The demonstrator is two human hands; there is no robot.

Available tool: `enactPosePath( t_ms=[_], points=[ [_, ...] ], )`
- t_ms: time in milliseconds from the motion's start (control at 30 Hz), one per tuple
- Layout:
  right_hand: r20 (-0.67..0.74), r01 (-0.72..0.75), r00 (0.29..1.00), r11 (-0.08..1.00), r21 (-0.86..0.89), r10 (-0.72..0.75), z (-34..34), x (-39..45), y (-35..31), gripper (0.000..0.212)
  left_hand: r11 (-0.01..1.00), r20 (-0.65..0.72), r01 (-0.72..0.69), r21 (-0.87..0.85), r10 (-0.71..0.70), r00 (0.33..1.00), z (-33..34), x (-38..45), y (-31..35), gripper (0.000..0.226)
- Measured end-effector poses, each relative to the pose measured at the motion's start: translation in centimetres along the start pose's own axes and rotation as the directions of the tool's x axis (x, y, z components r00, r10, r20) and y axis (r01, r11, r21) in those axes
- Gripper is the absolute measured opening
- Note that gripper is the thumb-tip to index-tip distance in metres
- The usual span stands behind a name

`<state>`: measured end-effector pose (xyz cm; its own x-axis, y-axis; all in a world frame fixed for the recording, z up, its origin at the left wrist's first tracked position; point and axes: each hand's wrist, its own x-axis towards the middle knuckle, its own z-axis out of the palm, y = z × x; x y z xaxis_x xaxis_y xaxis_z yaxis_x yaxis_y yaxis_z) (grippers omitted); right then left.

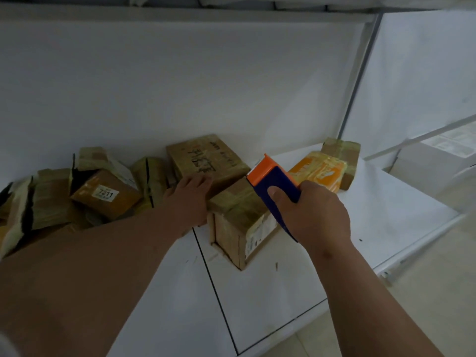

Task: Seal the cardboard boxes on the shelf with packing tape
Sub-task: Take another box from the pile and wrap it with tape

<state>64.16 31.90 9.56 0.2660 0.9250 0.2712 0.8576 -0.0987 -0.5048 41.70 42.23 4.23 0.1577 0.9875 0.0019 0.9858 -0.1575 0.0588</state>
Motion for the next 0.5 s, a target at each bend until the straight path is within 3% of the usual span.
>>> enactPosePath(
  t_ms=[133, 267, 400, 500],
  points=[
    [0.008, -0.016, 1.0, 1.0, -0.01, 0.016, 0.2, 0.1, 0.6, 0.044, 0.997, -0.132, -0.02, 0.081, 0.03, 0.991, -0.1, -0.8, -1.3, 0.067],
    [0.025, -0.02, 0.999, 1.0, -0.016, 0.021, 0.6, 0.1, 0.7, 0.044, 0.989, -0.225, 0.072, -0.13, -0.1, 0.969, -0.3, -1.1, -2.1, 0.046],
    [0.043, -0.029, 0.999, 1.0, -0.003, 0.03, 0.7, 0.4, 0.7, 0.043, 0.947, -0.141, 0.173, -0.271, -0.217, 0.966, 0.7, -0.6, -1.9, 0.054],
    [0.046, -0.032, 0.998, 0.999, 0.003, 0.032, 0.7, 0.4, 0.9, 0.042, 0.927, -0.103, 0.137, -0.349, -0.183, 0.978, 1.1, 0.2, -2.6, 0.05]
  ],
)
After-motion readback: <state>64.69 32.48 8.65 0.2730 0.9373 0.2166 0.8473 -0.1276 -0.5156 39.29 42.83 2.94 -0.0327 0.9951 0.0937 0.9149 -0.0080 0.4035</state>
